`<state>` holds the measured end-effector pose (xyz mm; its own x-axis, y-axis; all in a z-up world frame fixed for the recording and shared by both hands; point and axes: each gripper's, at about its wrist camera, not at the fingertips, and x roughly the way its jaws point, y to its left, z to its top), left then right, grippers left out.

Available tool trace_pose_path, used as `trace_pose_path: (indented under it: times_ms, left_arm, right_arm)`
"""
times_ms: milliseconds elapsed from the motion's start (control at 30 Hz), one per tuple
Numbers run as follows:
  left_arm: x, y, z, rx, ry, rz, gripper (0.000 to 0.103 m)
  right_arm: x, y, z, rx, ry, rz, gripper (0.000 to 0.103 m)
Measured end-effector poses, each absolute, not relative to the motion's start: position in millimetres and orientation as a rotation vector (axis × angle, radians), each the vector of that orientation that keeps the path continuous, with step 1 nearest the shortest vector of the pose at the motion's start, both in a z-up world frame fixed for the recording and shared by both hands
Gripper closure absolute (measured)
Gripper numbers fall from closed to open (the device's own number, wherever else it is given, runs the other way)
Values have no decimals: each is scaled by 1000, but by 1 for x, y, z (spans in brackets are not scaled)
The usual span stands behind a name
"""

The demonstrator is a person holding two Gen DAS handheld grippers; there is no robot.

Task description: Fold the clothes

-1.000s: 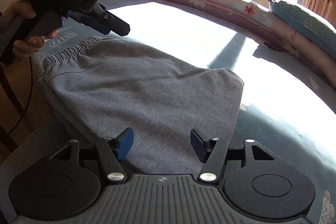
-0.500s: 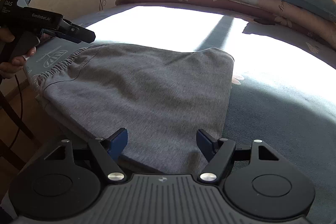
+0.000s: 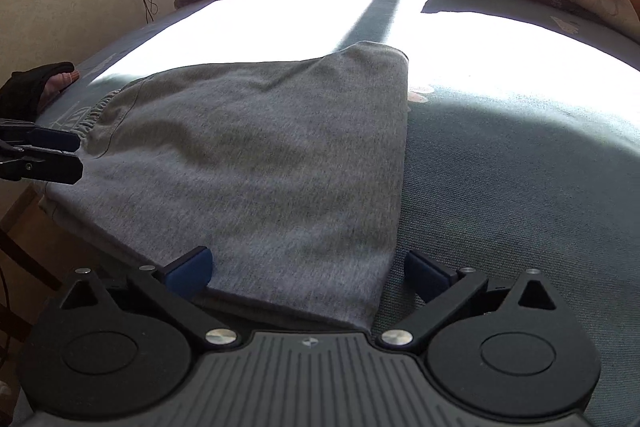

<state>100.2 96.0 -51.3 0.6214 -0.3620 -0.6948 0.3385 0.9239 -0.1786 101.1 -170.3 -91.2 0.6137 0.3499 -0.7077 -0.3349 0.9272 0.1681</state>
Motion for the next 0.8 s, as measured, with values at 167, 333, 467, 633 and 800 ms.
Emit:
trace_pose_path:
  times_ms: [167,333,467,633,800]
  left_arm:
    - [92,91,-68,-40,852,-396,1]
    - [78,96,-70,-60,859,-381,1]
    - [74,101,-55,-59,811,-386,1]
    - [80,103,-66,-66,843,-360,1]
    - [74,102,-70,-48,840,-365,1]
  right_arm:
    - [99,-165,-79,-15,807,384,0]
    - [99,-163,-75,-31,812,365,0]
    - [98,-162,-74,-41,809,350,0]
    - [97,-159,-73,-44,806,339,0]
    - [94,-157,-71,-74,809,337,0]
